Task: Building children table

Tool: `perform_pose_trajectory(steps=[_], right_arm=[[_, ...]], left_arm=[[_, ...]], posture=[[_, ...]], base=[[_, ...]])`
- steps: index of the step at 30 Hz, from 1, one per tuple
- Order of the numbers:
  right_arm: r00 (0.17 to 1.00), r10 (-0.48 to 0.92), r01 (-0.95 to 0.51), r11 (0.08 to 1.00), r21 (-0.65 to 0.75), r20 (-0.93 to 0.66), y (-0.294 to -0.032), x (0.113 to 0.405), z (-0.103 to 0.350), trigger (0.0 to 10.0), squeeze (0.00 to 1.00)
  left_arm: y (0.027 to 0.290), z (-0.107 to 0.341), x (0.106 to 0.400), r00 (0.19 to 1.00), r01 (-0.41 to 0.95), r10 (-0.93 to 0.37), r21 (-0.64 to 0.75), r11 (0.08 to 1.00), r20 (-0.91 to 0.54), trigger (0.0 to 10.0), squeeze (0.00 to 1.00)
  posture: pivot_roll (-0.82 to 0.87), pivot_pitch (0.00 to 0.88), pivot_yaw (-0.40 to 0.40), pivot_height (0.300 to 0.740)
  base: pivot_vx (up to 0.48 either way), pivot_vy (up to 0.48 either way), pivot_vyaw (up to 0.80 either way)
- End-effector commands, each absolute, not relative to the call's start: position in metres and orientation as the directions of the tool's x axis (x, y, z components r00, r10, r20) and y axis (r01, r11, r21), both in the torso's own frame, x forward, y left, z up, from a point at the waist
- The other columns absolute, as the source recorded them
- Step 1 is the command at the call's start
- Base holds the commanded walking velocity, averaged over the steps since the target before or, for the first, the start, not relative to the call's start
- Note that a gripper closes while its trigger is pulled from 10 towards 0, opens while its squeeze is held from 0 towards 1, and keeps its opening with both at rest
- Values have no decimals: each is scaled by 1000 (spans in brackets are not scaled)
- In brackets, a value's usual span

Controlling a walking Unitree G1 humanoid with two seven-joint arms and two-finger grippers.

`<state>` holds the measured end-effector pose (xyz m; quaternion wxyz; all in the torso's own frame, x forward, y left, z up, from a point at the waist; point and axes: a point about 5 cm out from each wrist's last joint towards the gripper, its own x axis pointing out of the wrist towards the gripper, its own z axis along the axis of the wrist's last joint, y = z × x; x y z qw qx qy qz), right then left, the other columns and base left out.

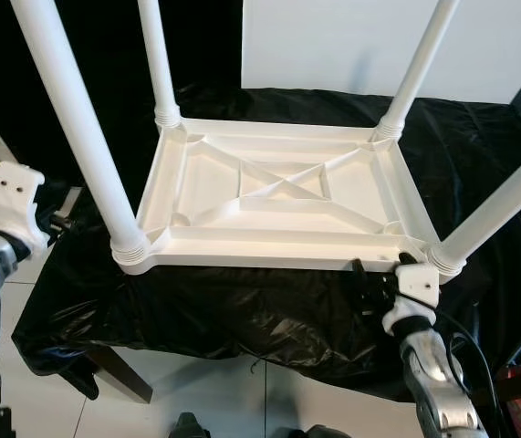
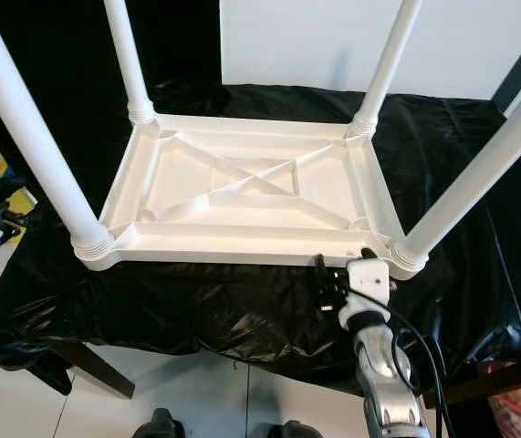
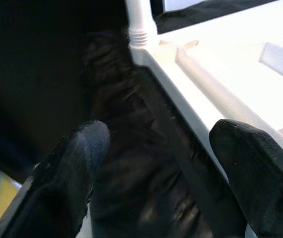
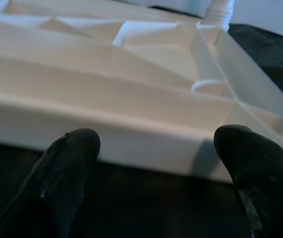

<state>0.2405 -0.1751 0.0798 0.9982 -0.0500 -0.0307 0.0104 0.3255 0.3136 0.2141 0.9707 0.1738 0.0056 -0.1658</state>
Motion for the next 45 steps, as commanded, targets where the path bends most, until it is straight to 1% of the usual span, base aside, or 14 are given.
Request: perform_pose_trajectory(steps=[1,10,14,18,21,24,26,27,30,32,37,39,43,45], right_arm=[[999,38,-33,992,-119,39,-178,235,77,10000,0],[998,55,-55,992,-116,-6,-183,228,73,10000,0],[998,51,-54,993,-103,-34,-183,225,70,10000,0],[998,46,-50,994,-95,-40,-183,225,70,10000,0],[997,43,-48,995,-91,-59,-183,225,68,10000,0],[997,40,-46,995,-90,-67,-183,224,67,10000,0],[997,36,-42,995,-85,-72,-185,224,67,10000,0],[997,36,-42,995,-85,-72,-185,224,67,10000,0],[997,30,-36,996,-80,-78,-185,225,67,10000,0],[996,29,-36,996,-79,-79,-185,225,67,10000,0],[997,27,-33,997,-77,-77,-185,231,68,10000,0],[997,27,-33,997,-77,-77,-185,231,68,10000,0],[997,28,-33,997,-76,-71,-185,236,71,10000,0],[997,28,-33,997,-76,-71,-185,236,71,10000,0]], left_arm=[[323,217,333,985,165,-174,348,923,-4,10000,0],[324,232,354,988,-17,-18,226,974,153,10000,0],[313,234,365,978,3,-21,89,996,206,10000,0],[309,235,368,976,22,-40,84,996,214,10000,0],[281,235,375,940,224,-224,29,974,257,10000,0],[271,235,376,915,302,-297,25,953,275,10000,0],[253,230,376,856,441,-432,34,897,286,10000,0],[253,230,376,856,441,-432,34,897,286,10000,0],[232,224,372,748,615,-590,16,788,303,10000,0],[229,223,371,730,639,-610,8,769,306,10000,0],[198,213,350,541,809,-764,31,587,351,10000,0],[198,213,350,541,809,-764,31,587,351,10000,0],[175,206,329,456,866,-816,35,499,355,10000,0],[175,206,329,456,866,-816,35,499,355,10000,0]], posture=[[34,66,-58,740],[9,65,-55,740],[-5,71,-55,740],[-5,71,-55,740],[-14,79,-61,740],[-14,79,-61,740],[-19,86,-64,740],[-19,86,-64,740],[-21,91,-65,740],[-21,91,-65,740],[-27,99,-82,740],[-27,99,-82,740],[-22,104,-92,740],[-22,104,-92,740]], base=[[0,0,0],[0,0,0],[0,0,0],[0,0,0],[0,0,0],[0,0,0],[0,0,0],[0,0,0],[0,0,0],[0,0,0],[0,0,0],[0,0,0],[0,0,0],[0,0,0]])
